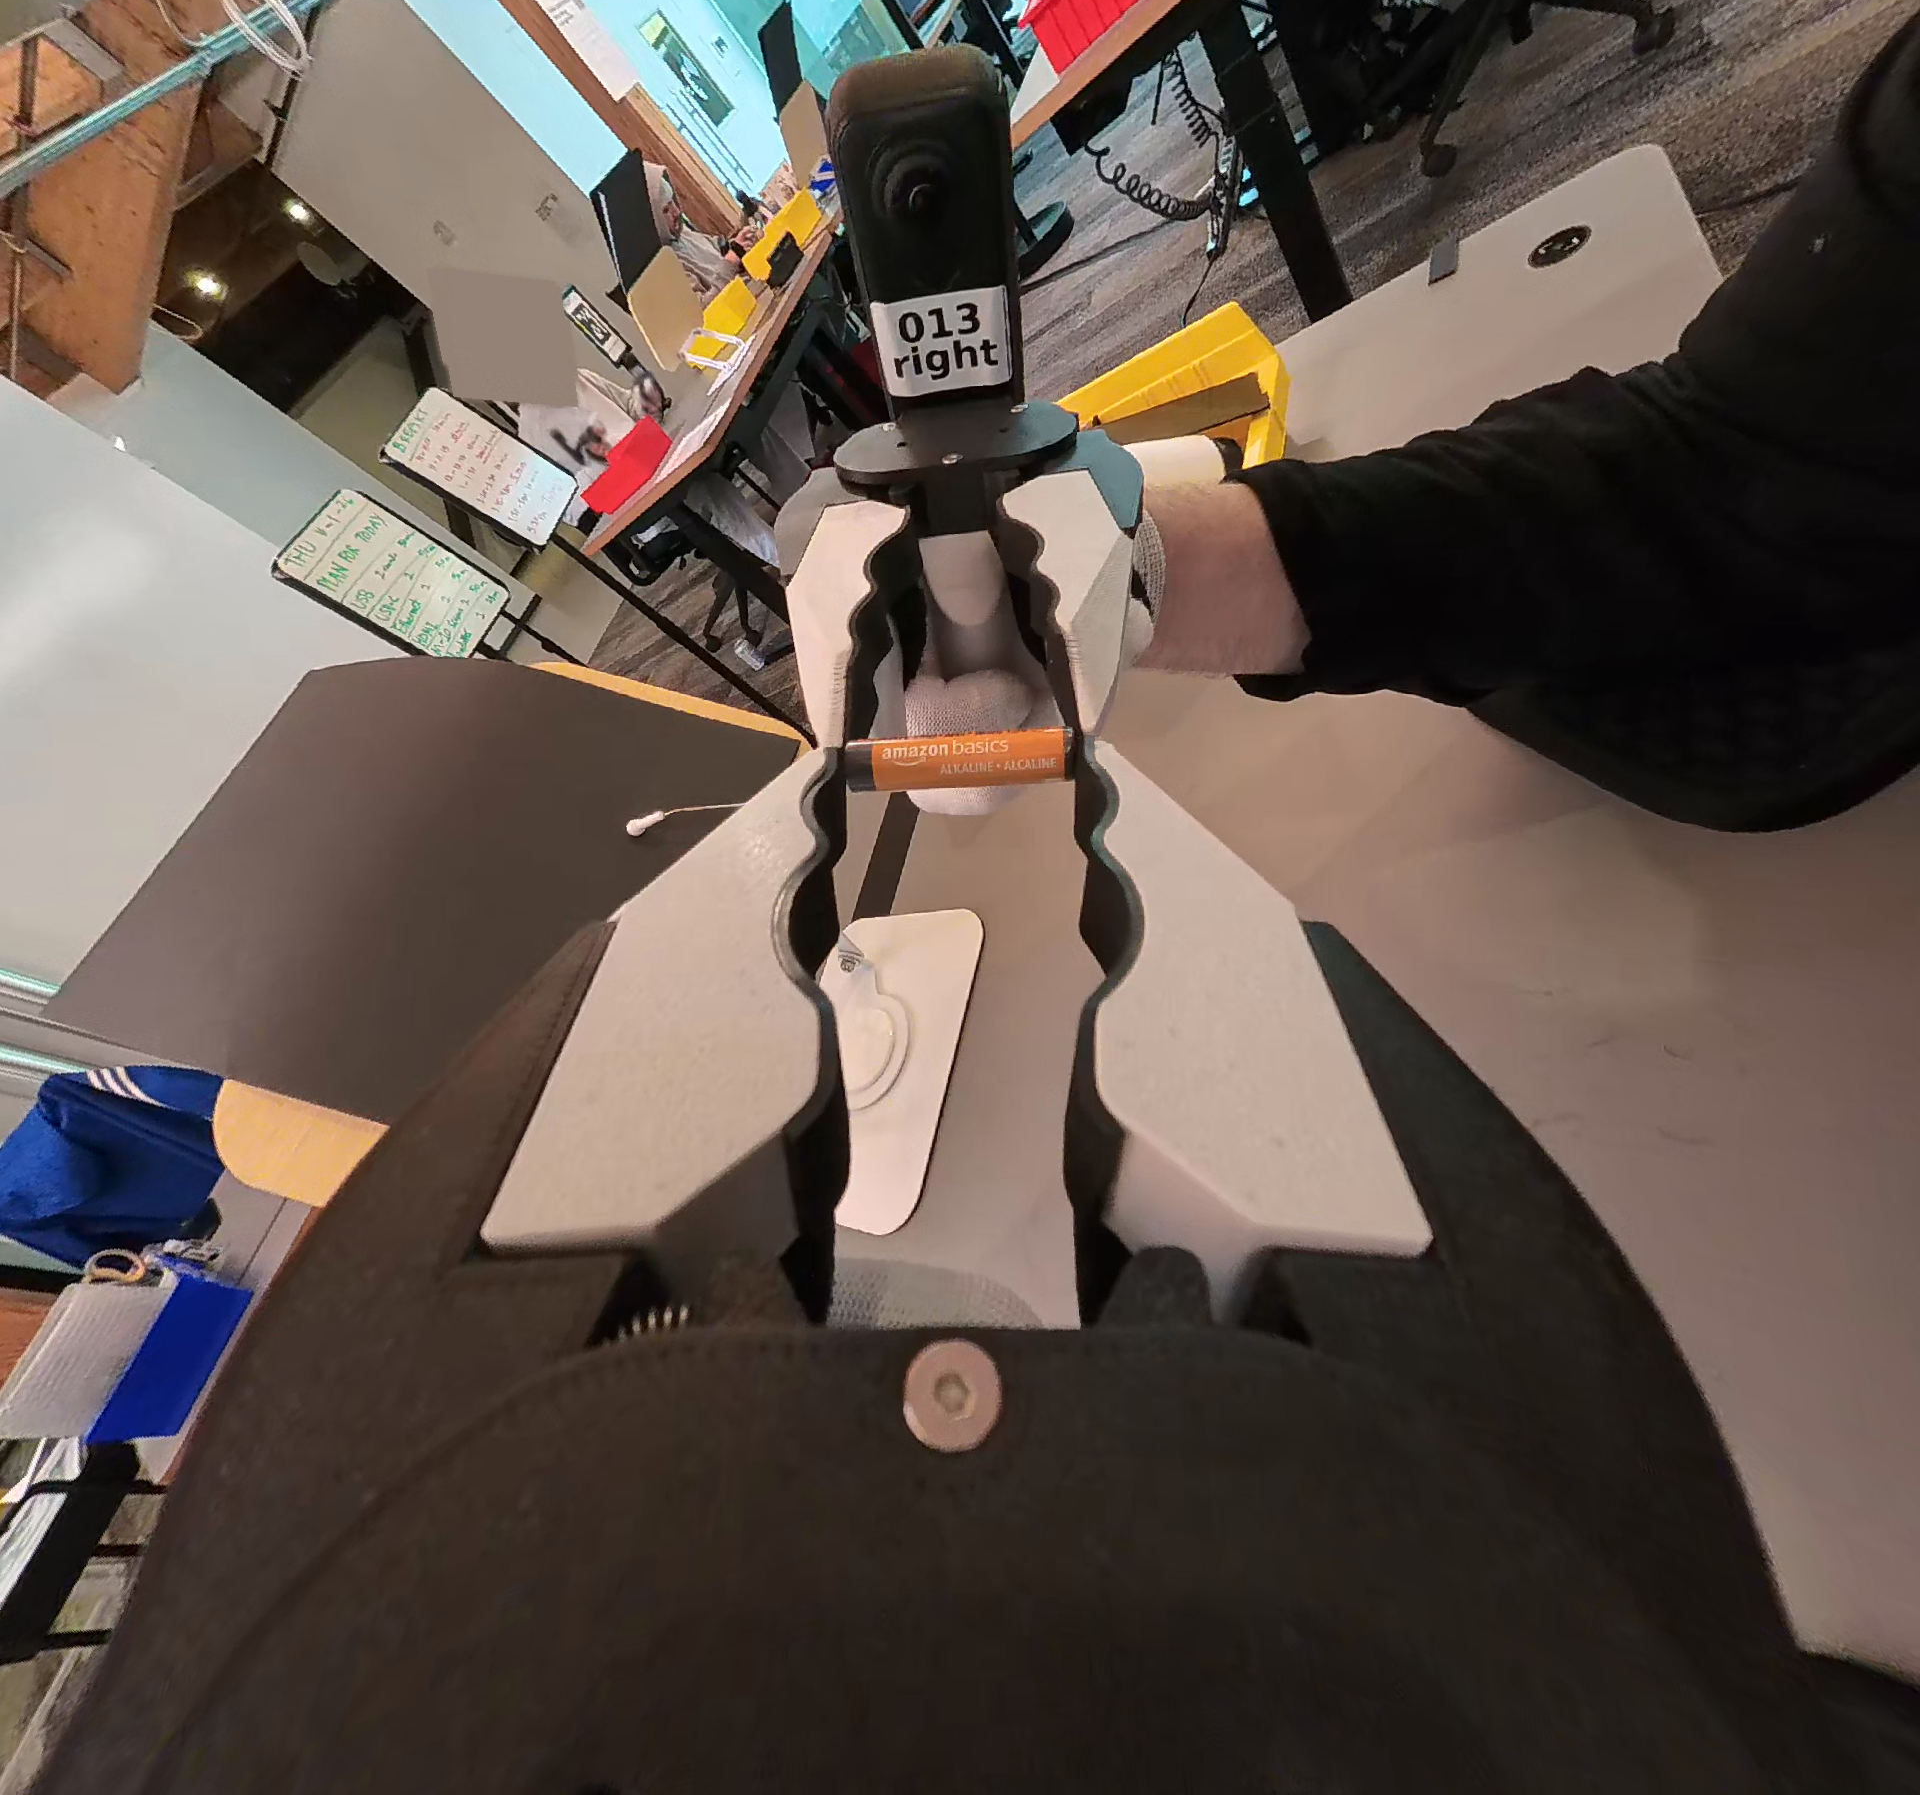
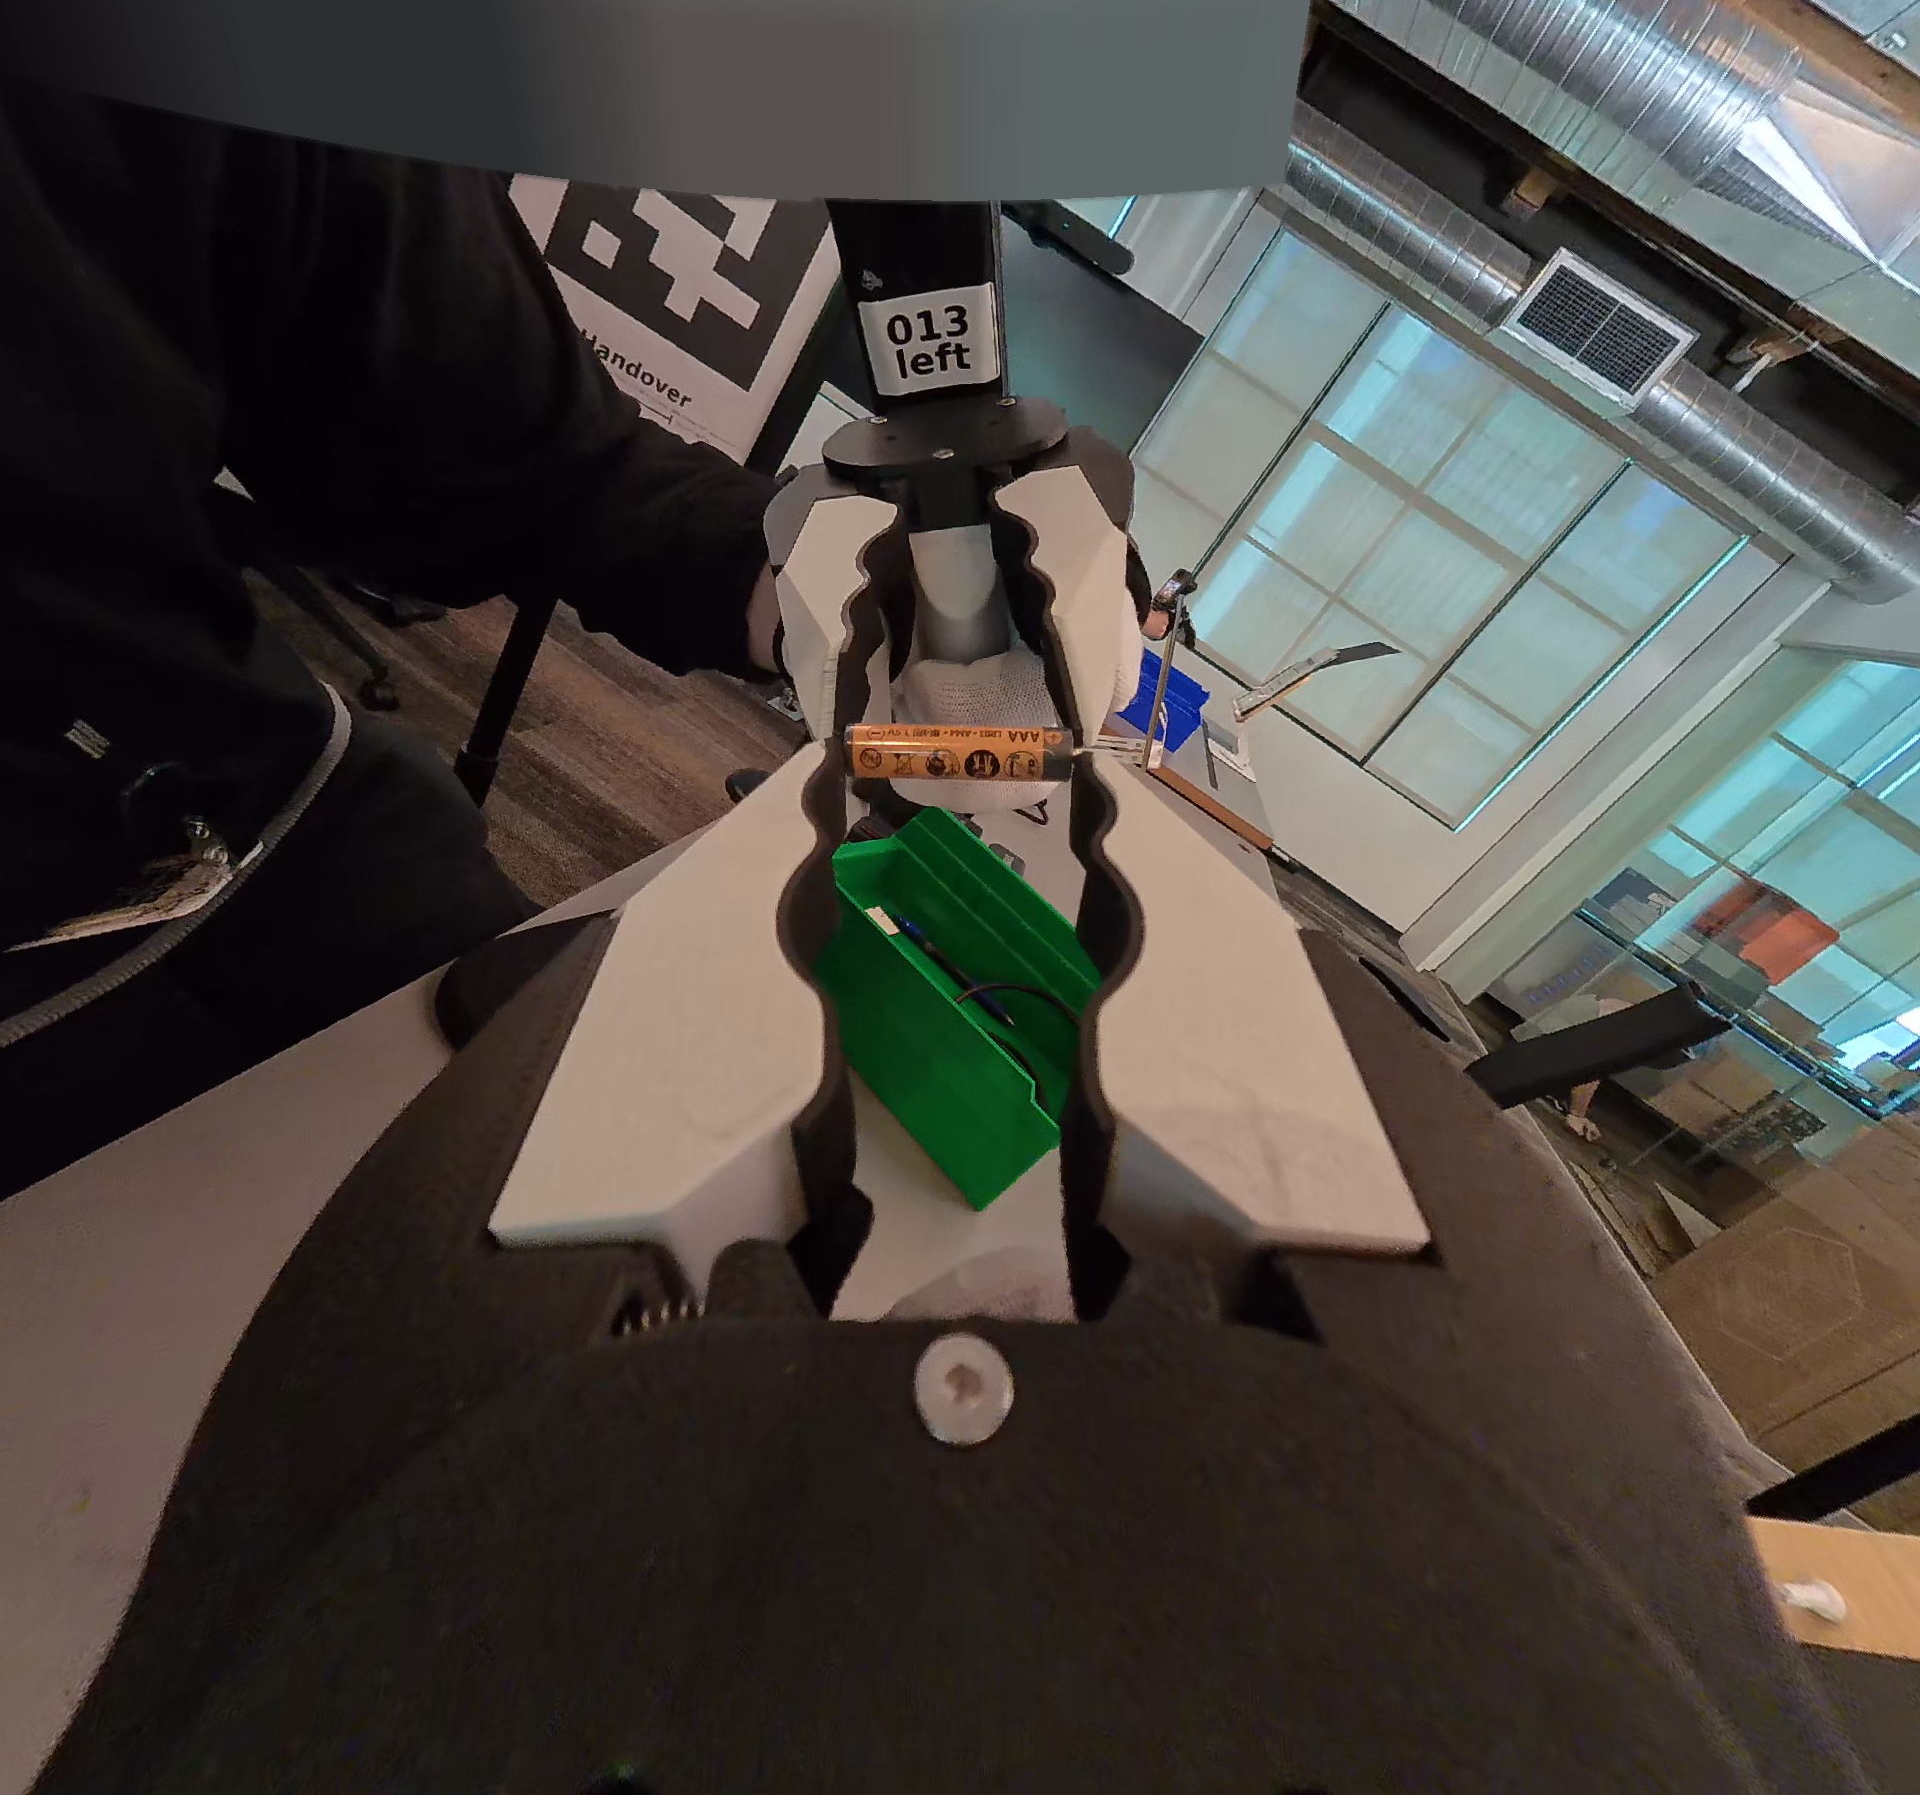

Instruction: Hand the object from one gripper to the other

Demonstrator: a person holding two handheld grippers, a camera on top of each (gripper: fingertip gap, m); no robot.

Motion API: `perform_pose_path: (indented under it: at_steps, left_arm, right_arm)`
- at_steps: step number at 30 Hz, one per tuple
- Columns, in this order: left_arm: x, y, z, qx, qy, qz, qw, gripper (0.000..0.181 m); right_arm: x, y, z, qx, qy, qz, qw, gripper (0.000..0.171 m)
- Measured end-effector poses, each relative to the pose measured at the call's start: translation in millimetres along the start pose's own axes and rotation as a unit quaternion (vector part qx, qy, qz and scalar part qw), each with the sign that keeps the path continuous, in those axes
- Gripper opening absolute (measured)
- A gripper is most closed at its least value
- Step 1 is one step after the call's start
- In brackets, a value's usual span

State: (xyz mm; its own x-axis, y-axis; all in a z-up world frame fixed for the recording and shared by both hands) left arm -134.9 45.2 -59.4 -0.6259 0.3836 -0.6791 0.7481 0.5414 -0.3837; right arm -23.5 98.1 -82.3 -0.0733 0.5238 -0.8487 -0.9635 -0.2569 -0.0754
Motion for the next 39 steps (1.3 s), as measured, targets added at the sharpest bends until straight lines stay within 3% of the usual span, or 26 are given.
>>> perform_pose_path:
  at_steps: [16, 22, 30, 39]
  left_arm:
    - [-9, -1, -7, -0.020, 0.002, 0.003, 1.000, 0.041]
    - [-5, -2, -13, -0.054, -0.024, -0.004, 0.998, 0.040]
    - [27, 21, -17, -0.070, -0.101, -0.012, 0.992, 0.038]
    - [95, 91, -34, -0.139, -0.147, -0.012, 0.979, 0.033]
  right_arm:
    - [-6, -10, 5, 0.021, -0.002, 0.017, 1.000, 0.041]
    - [-12, -25, 12, 0.072, -0.015, 0.012, 0.997, 0.040]
    - [-8, -43, 29, 0.183, -0.034, -0.070, 0.980, 0.040]
    - [0, -88, 48, 0.281, -0.009, -0.120, 0.952, 0.040]
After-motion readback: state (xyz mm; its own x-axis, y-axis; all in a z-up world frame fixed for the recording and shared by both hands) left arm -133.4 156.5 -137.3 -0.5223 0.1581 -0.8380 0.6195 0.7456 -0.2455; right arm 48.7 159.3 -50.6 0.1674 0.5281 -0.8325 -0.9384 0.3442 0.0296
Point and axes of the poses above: each gripper's, where its closed fingertips meet, y out along the fingers, x out of its underside, z = x × y across the jaws, the point moved 7 cm from there along -y, back along the fingers, and after that the axes turned 12 degrees about -z, right-handed, at the moved point
